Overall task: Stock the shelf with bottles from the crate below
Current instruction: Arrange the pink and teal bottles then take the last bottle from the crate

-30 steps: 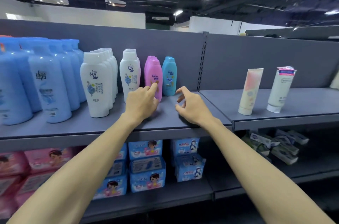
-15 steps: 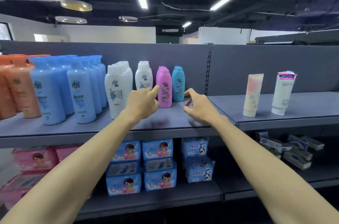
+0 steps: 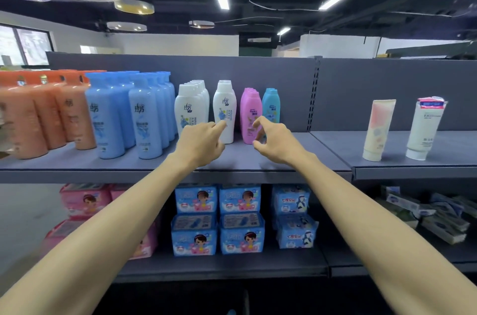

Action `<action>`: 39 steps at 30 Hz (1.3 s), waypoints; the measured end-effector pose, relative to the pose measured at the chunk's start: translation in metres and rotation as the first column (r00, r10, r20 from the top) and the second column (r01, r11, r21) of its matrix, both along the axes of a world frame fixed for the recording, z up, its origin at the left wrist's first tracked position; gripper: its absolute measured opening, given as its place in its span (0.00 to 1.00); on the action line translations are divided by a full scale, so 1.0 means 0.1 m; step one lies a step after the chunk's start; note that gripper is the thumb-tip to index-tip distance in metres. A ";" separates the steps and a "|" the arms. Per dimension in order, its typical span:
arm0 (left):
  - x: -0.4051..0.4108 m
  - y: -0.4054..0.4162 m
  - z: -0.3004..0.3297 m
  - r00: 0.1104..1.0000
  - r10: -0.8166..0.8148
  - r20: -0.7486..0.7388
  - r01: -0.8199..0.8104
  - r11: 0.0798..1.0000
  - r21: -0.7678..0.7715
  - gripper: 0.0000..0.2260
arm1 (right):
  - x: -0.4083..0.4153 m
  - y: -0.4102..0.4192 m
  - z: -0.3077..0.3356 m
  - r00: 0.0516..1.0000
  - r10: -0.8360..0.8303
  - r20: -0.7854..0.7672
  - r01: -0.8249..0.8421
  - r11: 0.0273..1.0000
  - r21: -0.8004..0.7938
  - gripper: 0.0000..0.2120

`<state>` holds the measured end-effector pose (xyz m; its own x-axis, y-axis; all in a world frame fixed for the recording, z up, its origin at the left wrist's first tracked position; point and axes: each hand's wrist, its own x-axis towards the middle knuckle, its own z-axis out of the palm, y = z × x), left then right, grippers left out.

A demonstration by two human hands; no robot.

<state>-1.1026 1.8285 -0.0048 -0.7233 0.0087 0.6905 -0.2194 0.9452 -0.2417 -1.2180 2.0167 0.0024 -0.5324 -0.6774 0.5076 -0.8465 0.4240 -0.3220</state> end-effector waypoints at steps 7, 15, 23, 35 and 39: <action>0.40 0.09 -0.26 1.000 0.000 -0.027 0.000 1.000 -0.011 0.06 | 0.31 -0.15 -0.21 0.996 0.058 -0.061 -0.056 0.998 0.026 0.16; 0.83 0.20 -0.97 0.999 -0.048 -0.001 0.048 0.998 0.030 0.09 | 0.67 0.01 -0.83 0.988 0.140 -0.062 -0.136 0.989 0.062 0.16; 1.10 0.20 -1.85 0.994 -0.011 0.112 -0.012 0.979 0.205 0.08 | 0.84 0.06 -1.73 0.988 0.112 0.104 -0.130 0.973 0.189 0.15; 1.60 0.19 -2.93 0.945 -0.050 0.324 -0.099 0.899 0.426 0.07 | 1.29 -0.06 -2.80 0.954 0.025 0.299 -0.156 0.892 0.424 0.19; 1.69 0.16 -3.13 0.927 -0.075 0.368 -0.124 0.864 0.489 0.06 | 1.44 -0.11 -3.03 0.939 -0.041 0.342 -0.138 0.865 0.483 0.17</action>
